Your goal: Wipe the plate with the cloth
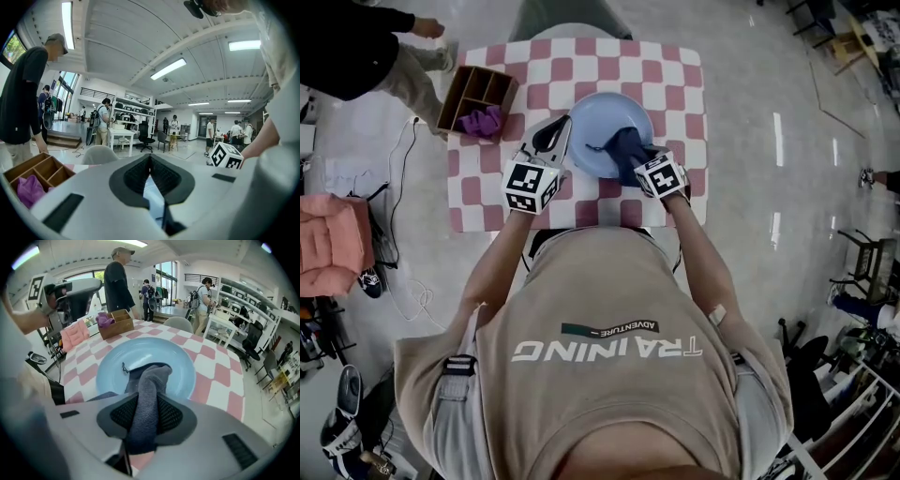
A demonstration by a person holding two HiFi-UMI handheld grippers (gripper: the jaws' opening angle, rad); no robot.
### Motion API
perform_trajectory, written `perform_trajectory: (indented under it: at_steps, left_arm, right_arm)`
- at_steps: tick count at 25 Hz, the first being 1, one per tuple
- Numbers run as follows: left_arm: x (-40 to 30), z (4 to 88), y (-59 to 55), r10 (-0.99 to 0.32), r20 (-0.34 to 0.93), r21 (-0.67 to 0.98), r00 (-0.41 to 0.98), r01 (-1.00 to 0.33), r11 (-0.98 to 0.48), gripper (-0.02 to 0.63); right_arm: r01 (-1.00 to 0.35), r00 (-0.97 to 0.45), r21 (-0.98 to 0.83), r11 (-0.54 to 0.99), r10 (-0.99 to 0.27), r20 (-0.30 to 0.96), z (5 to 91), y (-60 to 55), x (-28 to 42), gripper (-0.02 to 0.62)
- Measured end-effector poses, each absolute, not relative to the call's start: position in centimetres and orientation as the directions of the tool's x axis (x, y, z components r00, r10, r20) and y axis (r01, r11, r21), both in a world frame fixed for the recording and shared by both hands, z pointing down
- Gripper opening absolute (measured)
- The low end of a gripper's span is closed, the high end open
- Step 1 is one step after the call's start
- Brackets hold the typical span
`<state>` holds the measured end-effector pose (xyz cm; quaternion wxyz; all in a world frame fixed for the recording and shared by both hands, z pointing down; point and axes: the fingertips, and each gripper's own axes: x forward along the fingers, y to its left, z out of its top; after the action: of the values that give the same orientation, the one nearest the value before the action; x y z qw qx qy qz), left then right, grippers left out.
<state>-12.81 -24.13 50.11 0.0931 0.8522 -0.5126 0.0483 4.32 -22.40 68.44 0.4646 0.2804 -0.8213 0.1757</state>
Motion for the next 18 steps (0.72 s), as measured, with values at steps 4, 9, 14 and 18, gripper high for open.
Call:
perform_trajectory:
  at_steps: [4,9,14,18]
  left_arm:
    - [-13.6,50.2,-23.1,-0.87,0.18,0.11,0.46,-0.888,-0.447,0.015]
    - [-15.6,50.2,-22.5,-0.883,0.179,0.103,0.434,-0.901,-0.422,0.015]
    - [-17.8,50.2,-22.1,-0.892,0.178,0.095,0.416,-0.909,-0.405,0.015]
    - [-19.6,49.7,-22.4,-0.903,0.163,0.094,0.398,-0.917,-0.387,0.015]
  right_arm:
    - [-0.611,-0.428,-0.062,0.789,-0.263,0.864,69.1,-19.3,1.1,0.12]
    - [-0.542,-0.465,-0.089,0.836,-0.211,0.86,69.3,-18.0,-4.4,0.12]
    - [-0.473,-0.476,-0.063,0.879,-0.195,0.858,69.2,-18.5,-9.2,0.12]
    - [-0.467,-0.469,-0.066,0.882,-0.184,0.864,69.0,-19.1,-10.3,0.12]
